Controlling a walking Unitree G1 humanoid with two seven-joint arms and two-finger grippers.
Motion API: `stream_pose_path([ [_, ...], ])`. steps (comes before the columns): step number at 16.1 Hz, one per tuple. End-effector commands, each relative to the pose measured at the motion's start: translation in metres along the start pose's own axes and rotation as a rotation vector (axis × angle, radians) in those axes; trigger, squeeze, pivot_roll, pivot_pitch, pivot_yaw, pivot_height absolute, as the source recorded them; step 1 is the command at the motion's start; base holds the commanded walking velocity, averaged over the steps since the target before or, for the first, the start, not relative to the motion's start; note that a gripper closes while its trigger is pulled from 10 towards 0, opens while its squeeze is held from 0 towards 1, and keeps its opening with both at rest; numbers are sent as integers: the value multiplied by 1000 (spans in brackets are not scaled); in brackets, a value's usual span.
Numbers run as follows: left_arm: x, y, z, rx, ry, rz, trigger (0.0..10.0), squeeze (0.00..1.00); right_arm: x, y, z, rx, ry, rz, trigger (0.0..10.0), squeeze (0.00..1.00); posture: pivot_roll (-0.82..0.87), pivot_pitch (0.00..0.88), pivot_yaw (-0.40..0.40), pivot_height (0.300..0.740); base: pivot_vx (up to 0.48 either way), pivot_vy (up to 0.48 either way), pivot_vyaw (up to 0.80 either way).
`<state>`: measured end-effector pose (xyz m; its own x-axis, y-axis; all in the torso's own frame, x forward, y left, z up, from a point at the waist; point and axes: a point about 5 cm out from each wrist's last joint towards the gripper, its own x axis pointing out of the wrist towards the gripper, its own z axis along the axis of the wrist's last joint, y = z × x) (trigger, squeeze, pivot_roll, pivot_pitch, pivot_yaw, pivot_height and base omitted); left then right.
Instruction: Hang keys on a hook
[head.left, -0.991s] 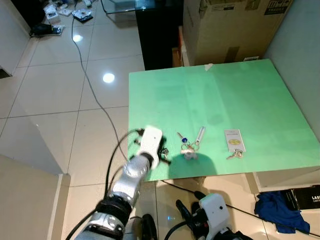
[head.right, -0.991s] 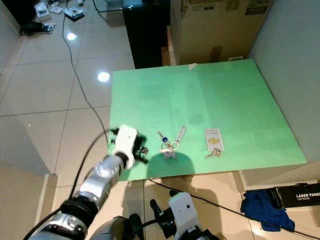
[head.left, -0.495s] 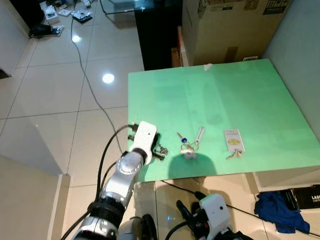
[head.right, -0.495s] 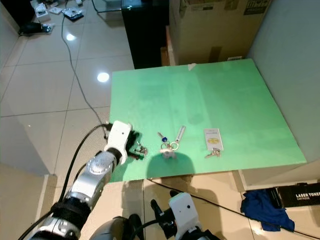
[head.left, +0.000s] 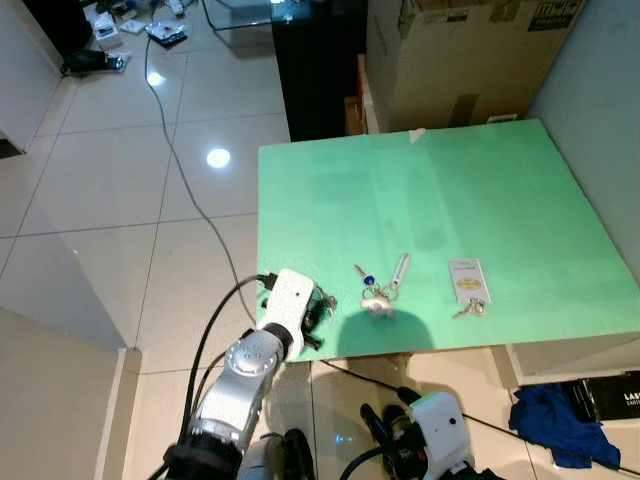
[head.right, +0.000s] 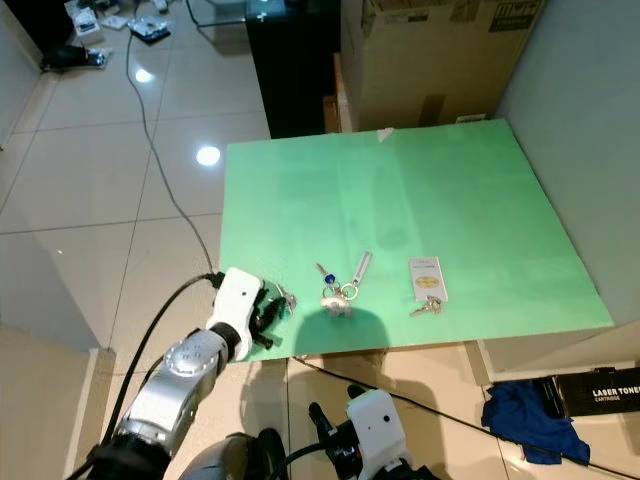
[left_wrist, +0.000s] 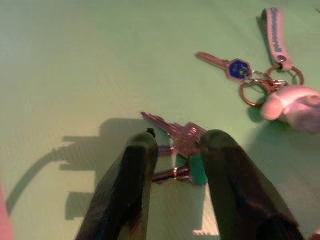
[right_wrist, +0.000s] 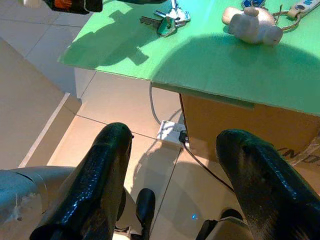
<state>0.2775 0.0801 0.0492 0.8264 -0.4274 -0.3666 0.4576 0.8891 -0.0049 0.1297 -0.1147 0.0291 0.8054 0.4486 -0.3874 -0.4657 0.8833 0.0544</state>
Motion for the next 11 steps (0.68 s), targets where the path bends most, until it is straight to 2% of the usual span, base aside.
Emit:
stream_pose_path([
  [1, -3, -1, 1, -4, -3, -6, 10000, 1000, -2, 3, -1, 6, 2, 8, 10000, 0, -260, 217, 112, 727, 0, 0, 0],
  [6, -5, -10, 2, -37, 8, -47, 10000, 1000, -2, 4, -1, 4, 4, 13, 10000, 0, -261, 231, 114, 727, 0, 0, 0],
  [7, -1, -11, -4, -38, 58, -22, 10000, 0, -2, 5, -1, 5, 4, 15, 10000, 0, -262, 236, 112, 727, 0, 0, 0],
  [11, 6, -21, -7, -77, 90, -29, 10000, 0, -3, 8, -1, 0, 5, 22, 10000, 0, -275, 245, 112, 727, 0, 0, 0],
])
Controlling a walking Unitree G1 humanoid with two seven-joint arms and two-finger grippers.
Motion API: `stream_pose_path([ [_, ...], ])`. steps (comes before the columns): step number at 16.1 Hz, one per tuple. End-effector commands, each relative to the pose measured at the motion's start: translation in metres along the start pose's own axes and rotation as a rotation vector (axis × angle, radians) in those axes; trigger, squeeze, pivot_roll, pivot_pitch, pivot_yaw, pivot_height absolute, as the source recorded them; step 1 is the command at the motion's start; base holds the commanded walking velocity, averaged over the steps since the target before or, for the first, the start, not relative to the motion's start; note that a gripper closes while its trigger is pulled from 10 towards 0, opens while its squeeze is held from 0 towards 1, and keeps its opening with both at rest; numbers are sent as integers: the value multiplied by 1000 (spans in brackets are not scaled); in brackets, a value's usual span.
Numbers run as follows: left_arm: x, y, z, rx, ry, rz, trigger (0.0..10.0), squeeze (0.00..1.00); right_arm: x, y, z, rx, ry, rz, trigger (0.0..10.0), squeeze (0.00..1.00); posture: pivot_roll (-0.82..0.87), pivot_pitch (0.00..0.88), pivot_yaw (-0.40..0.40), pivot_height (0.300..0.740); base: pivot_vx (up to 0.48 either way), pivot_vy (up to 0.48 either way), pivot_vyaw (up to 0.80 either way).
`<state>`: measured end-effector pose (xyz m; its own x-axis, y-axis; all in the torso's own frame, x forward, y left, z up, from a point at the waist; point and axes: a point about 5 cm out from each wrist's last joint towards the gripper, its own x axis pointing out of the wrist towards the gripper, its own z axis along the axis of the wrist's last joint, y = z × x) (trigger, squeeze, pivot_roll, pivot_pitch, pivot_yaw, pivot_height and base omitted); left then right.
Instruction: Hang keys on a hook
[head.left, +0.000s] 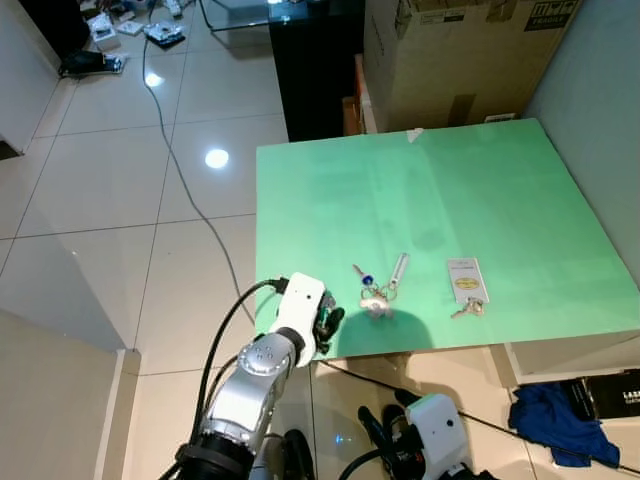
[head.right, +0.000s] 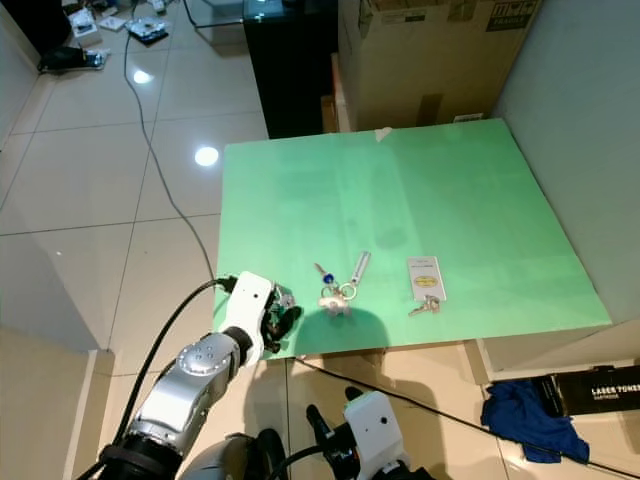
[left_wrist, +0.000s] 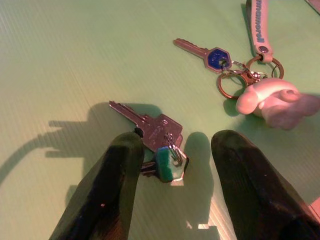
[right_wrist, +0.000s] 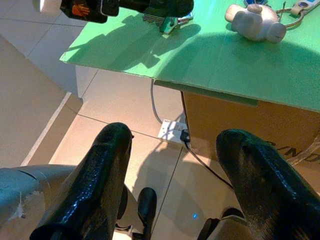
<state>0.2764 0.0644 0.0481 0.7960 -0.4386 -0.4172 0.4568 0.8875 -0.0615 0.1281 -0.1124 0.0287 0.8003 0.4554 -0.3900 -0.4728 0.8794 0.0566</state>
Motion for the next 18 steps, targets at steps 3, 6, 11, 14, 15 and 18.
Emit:
stream_pose_path([
  [3, 6, -12, -12, -26, 50, -9, 10000, 0, -3, 6, 0, 2, 4, 14, 10000, 0, -279, 249, 110, 727, 0, 0, 0],
  [6, 17, -22, -19, -1, 68, 2, 8627, 0, -4, 6, 0, 3, 6, 16, 10000, 0, -282, 252, 108, 727, 0, 0, 0],
  [11, 30, -37, -25, 13, 79, -14, 0, 0, -4, 6, 1, 2, 6, 15, 10000, 0, -294, 256, 108, 727, 0, 0, 0],
  [14, 29, -25, -22, 4, 55, -2, 0, 0, -6, 6, 0, 3, 10, 7, 10000, 0, -293, 255, 115, 727, 0, 0, 0],
  [15, 26, -15, -21, -6, 38, 11, 0, 0, -6, 6, 0, 4, 11, 4, 10000, 0, -286, 255, 117, 727, 0, 0, 0],
  [18, 21, 7, -18, -38, 14, 59, 0, 0, -5, 4, 0, 3, 12, 2, 10000, 0, -276, 256, 115, 727, 0, 0, 0],
])
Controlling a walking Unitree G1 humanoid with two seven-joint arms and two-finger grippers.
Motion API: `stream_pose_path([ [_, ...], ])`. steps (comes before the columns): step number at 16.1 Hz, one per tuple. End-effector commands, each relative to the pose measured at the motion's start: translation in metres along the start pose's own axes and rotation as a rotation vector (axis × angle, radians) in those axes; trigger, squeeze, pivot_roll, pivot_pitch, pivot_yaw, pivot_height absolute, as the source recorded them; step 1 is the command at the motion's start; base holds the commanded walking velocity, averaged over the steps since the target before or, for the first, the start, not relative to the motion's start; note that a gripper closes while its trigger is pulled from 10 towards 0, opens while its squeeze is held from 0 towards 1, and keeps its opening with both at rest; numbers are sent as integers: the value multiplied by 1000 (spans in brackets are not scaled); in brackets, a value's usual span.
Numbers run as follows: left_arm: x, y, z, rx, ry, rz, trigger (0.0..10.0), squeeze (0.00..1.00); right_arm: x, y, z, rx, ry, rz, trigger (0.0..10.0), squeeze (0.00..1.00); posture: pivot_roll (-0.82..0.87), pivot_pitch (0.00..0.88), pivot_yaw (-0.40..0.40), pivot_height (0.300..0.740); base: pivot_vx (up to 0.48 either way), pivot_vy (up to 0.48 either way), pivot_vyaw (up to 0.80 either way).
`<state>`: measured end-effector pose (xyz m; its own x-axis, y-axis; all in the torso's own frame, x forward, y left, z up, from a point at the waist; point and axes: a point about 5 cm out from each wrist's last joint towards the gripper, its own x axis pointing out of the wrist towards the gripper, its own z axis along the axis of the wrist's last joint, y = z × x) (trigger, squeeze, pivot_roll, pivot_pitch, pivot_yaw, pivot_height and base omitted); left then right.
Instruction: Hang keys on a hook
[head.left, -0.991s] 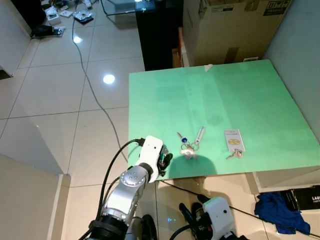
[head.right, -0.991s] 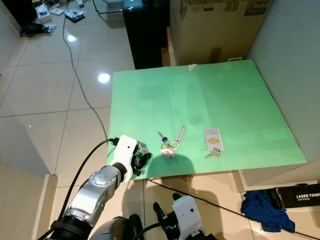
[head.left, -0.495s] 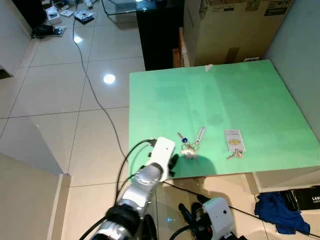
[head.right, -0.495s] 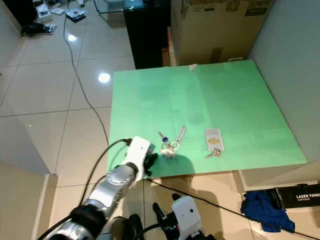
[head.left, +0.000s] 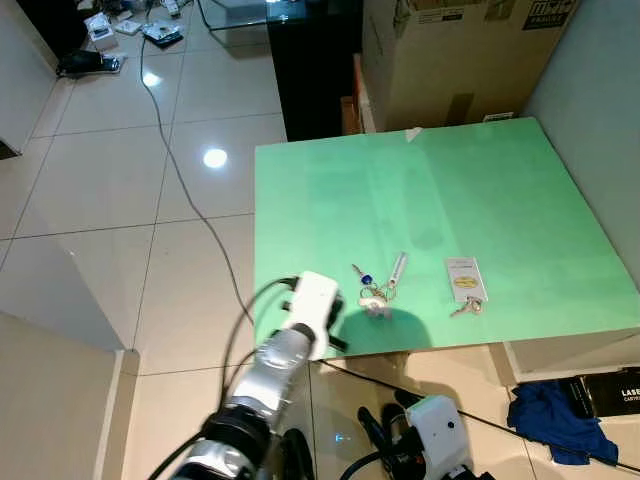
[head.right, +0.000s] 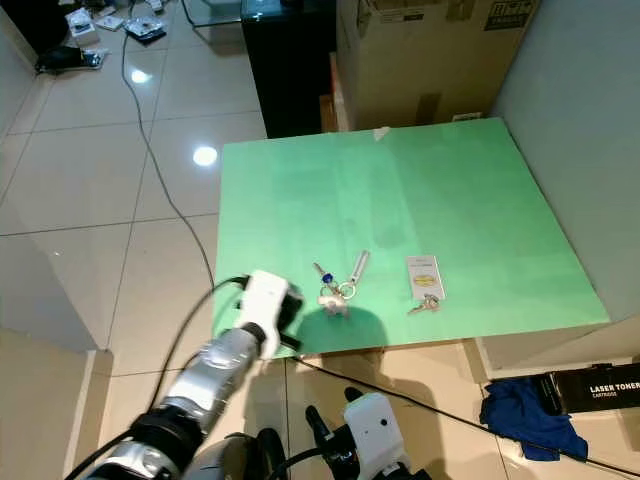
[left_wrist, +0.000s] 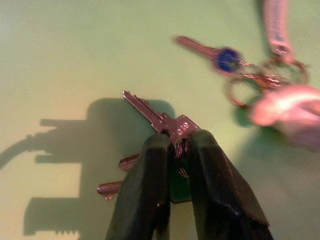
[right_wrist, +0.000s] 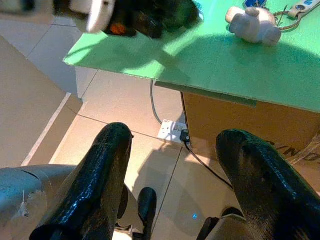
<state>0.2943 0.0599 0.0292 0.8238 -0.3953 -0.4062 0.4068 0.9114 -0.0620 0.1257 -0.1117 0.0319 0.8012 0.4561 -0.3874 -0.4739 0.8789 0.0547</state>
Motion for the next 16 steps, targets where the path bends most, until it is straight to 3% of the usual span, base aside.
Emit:
stream_pose_path([
  [1, -5, 10, -2, -36, 2, 25, 0, 0, -2, 2, -2, 4, 15, 3, 10000, 0, -274, 255, 114, 727, 0, 0, 0],
  [5, -6, 19, 25, -78, -80, 25, 0, 0, -1, 0, -2, 1, 17, 2, 10000, 0, -268, 250, 112, 727, 0, 0, 0],
  [9, -10, 8, 43, -164, -121, -30, 0, 0, 1, -2, -2, -3, 17, -2, 10000, 0, -266, 242, 117, 727, 0, 0, 0],
  [12, -11, 12, 59, -178, -167, -31, 0, 0, 4, -8, 1, -1, 4, -27, 10000, 0, -266, 215, 120, 727, 0, 0, 0],
  [15, -14, 41, 93, -116, -279, 33, 0, 0, 21, -53, 38, 70, -130, -223, 10000, 0, -245, 104, 119, 727, 0, 0, 0],
  [16, -16, 48, 98, -110, -297, 53, 0, 0, 24, -60, 46, 68, -152, -251, 10000, 0, -239, 75, 117, 727, 0, 0, 0],
])
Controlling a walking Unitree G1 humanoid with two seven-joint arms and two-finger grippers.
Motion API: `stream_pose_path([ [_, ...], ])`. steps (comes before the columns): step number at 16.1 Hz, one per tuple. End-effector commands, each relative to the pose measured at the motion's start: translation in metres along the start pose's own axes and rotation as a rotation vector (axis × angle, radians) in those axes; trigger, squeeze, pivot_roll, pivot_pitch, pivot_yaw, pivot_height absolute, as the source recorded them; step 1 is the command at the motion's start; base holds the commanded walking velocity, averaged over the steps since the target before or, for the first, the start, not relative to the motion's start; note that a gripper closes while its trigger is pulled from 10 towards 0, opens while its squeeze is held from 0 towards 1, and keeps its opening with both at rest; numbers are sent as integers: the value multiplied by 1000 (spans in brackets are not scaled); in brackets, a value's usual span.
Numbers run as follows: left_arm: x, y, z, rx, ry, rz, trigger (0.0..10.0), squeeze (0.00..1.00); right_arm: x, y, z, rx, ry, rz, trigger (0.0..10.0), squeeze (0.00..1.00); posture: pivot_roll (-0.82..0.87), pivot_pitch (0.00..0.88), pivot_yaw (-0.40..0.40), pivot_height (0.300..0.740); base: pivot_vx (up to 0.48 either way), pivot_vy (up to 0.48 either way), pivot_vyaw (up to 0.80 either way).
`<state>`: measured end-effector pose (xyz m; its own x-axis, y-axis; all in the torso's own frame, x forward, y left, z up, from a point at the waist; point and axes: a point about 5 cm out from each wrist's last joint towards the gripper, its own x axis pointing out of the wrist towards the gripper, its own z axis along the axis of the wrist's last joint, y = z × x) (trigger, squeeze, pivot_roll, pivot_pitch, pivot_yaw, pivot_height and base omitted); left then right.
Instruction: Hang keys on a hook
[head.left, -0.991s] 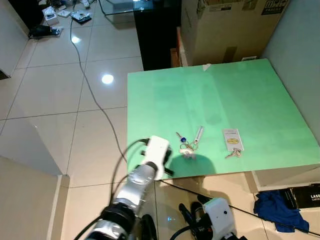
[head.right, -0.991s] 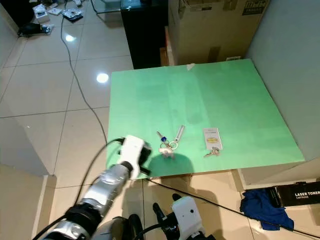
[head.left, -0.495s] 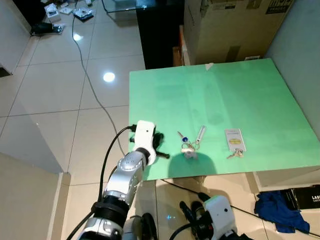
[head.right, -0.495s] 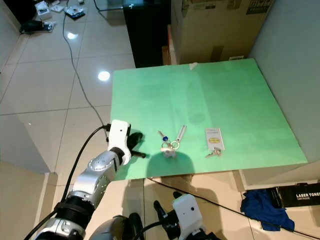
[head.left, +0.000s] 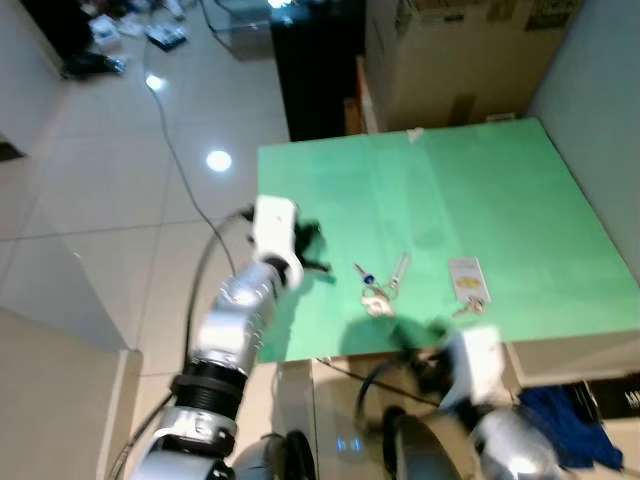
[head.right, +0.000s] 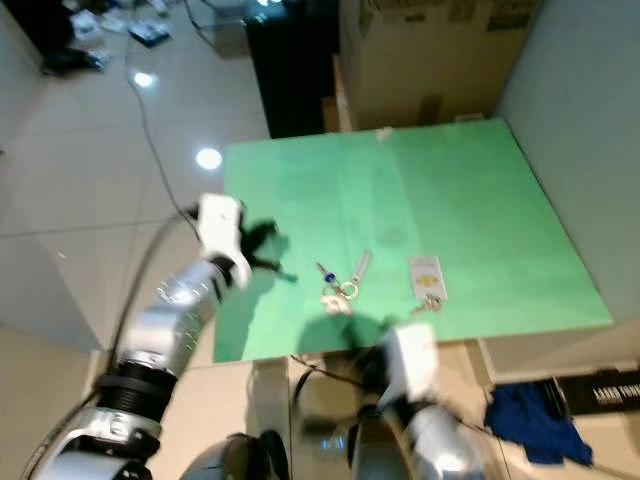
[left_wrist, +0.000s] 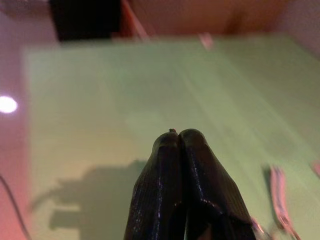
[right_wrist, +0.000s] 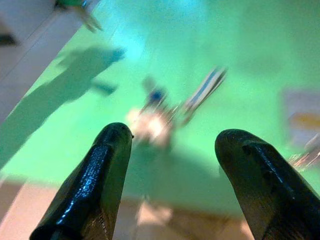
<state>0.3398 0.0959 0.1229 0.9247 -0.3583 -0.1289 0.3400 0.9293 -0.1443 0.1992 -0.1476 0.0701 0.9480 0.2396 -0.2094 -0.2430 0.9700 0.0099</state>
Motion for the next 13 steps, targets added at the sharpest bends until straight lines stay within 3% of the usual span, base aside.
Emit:
stream_pose_path([
  [1, -2, 16, 10, 10, -48, 55, 0, 0, 7, -14, 6, 35, -10, -70, 10000, 0, -222, 0, 114, 727, 0, 0, 0],
  [2, -4, 29, 19, 6, -91, 105, 0, 0, 18, -27, 24, -2, -85, -113, 10000, 0, -213, 0, 110, 727, 0, 0, 0],
  [4, -8, 42, 26, 8, -147, 155, 0, 0, 27, -38, 44, -56, -171, -155, 10000, 0, -192, 0, 103, 727, 0, 0, 0],
  [5, -15, 51, 29, 48, -190, 185, 0, 0, 30, -42, 54, -83, -219, -175, 10000, 0, -184, 0, 101, 727, 0, 0, 0],
  [8, -38, 61, 16, 91, -194, 246, 0, 0, 32, -49, 53, -63, -226, -214, 10000, 0, -158, 0, 91, 727, 0, 0, 0],
  [9, -52, 54, -9, 78, -119, 232, 10000, 0, 35, -51, 45, -28, -206, -219, 10000, 0, -142, 0, 86, 727, 0, 0, 587],
  [12, -39, 51, -12, 64, -106, 263, 10000, 0, 49, -50, 29, 40, -156, -210, 10000, 47, -111, 0, 68, 732, 0, 0, 515],
  [13, -42, 54, -15, 68, -90, 277, 10000, 0, 53, -47, 28, 38, -147, -187, 10000, 67, -102, 0, 60, 740, 0, 0, 400],
])
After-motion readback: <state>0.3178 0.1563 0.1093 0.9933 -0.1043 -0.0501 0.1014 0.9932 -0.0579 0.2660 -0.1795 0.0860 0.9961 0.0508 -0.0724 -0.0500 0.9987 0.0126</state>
